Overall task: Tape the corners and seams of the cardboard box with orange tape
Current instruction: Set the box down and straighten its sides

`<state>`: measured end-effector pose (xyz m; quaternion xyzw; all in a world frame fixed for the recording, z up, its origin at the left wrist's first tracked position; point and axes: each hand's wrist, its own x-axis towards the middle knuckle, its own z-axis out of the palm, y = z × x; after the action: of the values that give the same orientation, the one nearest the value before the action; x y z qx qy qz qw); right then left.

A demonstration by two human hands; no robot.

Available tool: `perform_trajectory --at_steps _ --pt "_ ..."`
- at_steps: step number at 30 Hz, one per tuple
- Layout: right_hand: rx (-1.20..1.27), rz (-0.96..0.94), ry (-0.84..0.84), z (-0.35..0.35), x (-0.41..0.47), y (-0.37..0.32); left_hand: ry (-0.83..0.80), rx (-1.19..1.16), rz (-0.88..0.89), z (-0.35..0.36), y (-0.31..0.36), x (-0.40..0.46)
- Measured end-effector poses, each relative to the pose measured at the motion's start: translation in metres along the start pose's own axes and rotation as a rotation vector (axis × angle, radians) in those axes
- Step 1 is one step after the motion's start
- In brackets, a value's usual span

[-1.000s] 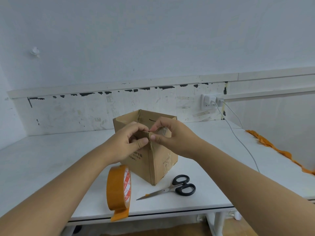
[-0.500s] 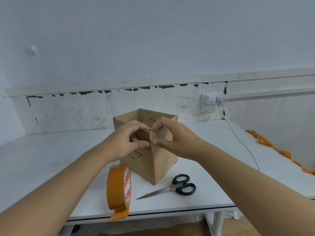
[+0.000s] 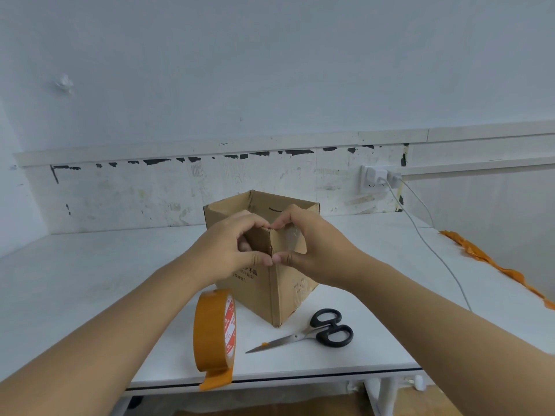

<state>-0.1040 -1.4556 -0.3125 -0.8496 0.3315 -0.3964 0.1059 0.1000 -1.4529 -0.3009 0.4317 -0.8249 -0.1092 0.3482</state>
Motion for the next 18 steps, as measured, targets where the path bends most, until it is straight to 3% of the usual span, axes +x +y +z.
perform_trajectory --at_steps 5,18 --pt "-0.015 0.000 0.023 -0.0021 0.0025 -0.0013 0.047 0.024 0.018 0.0024 -0.0010 -0.0013" --pt "0.158 0.047 0.003 -0.0067 -0.0013 -0.0017 -0.045 -0.053 0.040 -0.0018 -0.0011 -0.0029"
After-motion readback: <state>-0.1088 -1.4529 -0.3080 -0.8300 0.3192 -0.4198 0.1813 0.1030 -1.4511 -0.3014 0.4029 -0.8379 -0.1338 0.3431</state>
